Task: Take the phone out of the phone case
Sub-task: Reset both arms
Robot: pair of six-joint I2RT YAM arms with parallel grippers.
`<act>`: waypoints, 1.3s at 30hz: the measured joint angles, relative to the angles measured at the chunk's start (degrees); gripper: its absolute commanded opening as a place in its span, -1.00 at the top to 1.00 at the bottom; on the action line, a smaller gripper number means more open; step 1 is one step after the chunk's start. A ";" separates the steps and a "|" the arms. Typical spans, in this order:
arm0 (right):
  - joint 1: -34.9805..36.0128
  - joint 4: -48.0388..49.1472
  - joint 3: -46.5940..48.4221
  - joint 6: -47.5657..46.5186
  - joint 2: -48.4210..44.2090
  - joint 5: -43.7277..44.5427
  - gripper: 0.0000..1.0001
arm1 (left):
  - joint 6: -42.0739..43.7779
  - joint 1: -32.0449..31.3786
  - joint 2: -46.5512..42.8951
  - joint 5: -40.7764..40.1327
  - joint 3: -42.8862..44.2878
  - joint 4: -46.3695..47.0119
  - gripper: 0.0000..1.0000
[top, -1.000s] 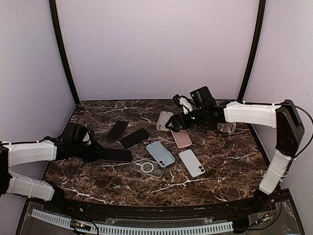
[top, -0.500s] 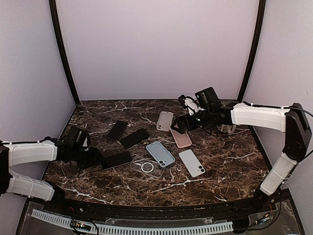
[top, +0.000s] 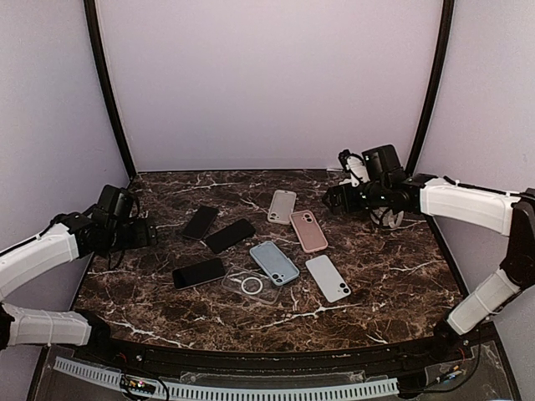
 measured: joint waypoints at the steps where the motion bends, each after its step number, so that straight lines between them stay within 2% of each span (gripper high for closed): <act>1: -0.42 0.35 -0.79 0.17 -0.83 1.46 -0.97 | 1.79 0.00 -0.76 -1.92 -0.09 0.33 -0.88; 4: -1.27 1.53 -2.91 0.96 -3.02 5.70 -0.97 | 8.66 0.00 -3.28 -7.04 -2.25 5.25 -0.86; 9: -1.84 6.05 -8.35 1.92 -7.41 15.37 -0.97 | 20.35 0.15 -8.74 -13.99 -12.90 20.72 -0.81; 12: -2.75 11.74 -14.36 1.38 -10.47 19.19 -0.97 | 26.95 0.90 -10.49 -15.15 -19.96 31.21 -0.77; 16: -4.07 20.46 -25.00 -0.98 -14.84 22.23 -0.97 | 31.54 3.17 -10.27 -14.67 -27.30 43.34 -0.76; 20: -4.92 29.53 -33.81 -3.37 -18.49 24.90 -0.97 | 33.75 6.19 -5.31 -12.50 -30.23 54.53 -0.77; 30: -9.79 48.26 -45.68 -8.52 -19.71 29.70 -0.97 | 36.85 11.76 8.33 -1.92 -31.50 75.28 -0.80; 34: -14.64 60.46 -53.09 -8.79 -17.09 26.97 -0.97 | 38.34 13.42 12.17 2.51 -31.65 83.06 -0.84; 37: -17.90 66.27 -53.46 -8.79 -11.93 22.99 -0.97 | 38.95 15.17 16.44 6.01 -31.80 89.81 -0.87; 39: -19.89 66.51 -51.30 -8.39 -9.60 19.21 -0.97 | 39.01 16.22 19.50 8.22 -31.80 93.72 -0.89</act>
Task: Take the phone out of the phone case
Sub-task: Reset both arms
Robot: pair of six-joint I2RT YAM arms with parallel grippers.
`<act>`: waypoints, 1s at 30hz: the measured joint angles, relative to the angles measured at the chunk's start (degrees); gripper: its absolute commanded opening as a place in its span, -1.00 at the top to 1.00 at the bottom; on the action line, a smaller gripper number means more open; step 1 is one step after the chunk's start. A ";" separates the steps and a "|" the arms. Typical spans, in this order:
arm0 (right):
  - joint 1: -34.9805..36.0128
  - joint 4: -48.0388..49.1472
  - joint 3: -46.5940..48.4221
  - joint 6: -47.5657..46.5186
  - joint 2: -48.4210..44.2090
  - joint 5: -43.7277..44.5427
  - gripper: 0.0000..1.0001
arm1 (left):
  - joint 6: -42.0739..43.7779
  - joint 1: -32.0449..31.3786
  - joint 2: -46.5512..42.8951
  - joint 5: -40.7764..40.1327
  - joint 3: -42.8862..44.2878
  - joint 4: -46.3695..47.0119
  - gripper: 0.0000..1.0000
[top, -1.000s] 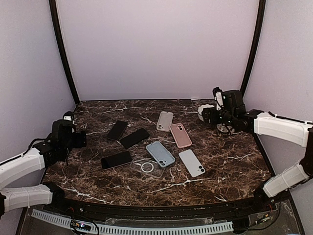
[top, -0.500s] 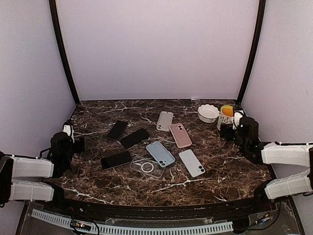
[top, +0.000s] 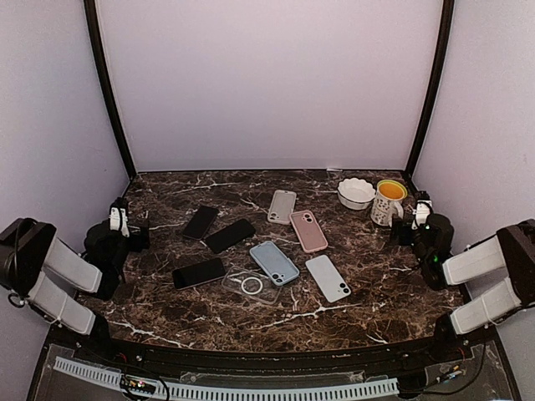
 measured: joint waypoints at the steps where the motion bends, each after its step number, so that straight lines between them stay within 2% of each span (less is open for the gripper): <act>1: -1.14 -0.13 1.62 0.26 1.09 -1.92 -0.97 | -0.02 0.48 2.36 1.49 0.02 2.86 -0.93; 3: -3.04 -0.15 3.82 0.66 1.97 -5.60 -0.97 | 0.00 1.05 8.61 3.17 0.02 9.18 -0.97; 5: -4.42 0.90 4.11 0.92 1.49 -8.83 -0.97 | -0.15 1.70 12.59 4.55 0.02 11.39 -0.95; 8: -5.31 2.75 2.08 0.11 -0.46 -11.10 -0.97 | -0.66 2.73 12.50 6.84 0.66 11.21 -0.92; 12: -7.30 7.72 -0.90 -1.09 -0.15 -12.44 -0.97 | -0.85 3.82 12.46 10.21 4.28 9.92 -0.97; 17: -9.88 16.44 -0.83 -1.33 8.63 -15.26 -0.97 | -1.66 4.46 12.41 11.04 5.66 7.43 -0.97; 23: -15.21 15.04 1.68 0.98 12.31 -19.56 -0.97 | -2.62 4.83 12.41 11.17 6.16 5.09 -0.97; 30: -15.61 15.78 2.51 2.32 12.26 -21.09 -0.97 | -2.91 5.05 12.41 11.17 6.80 4.31 -0.97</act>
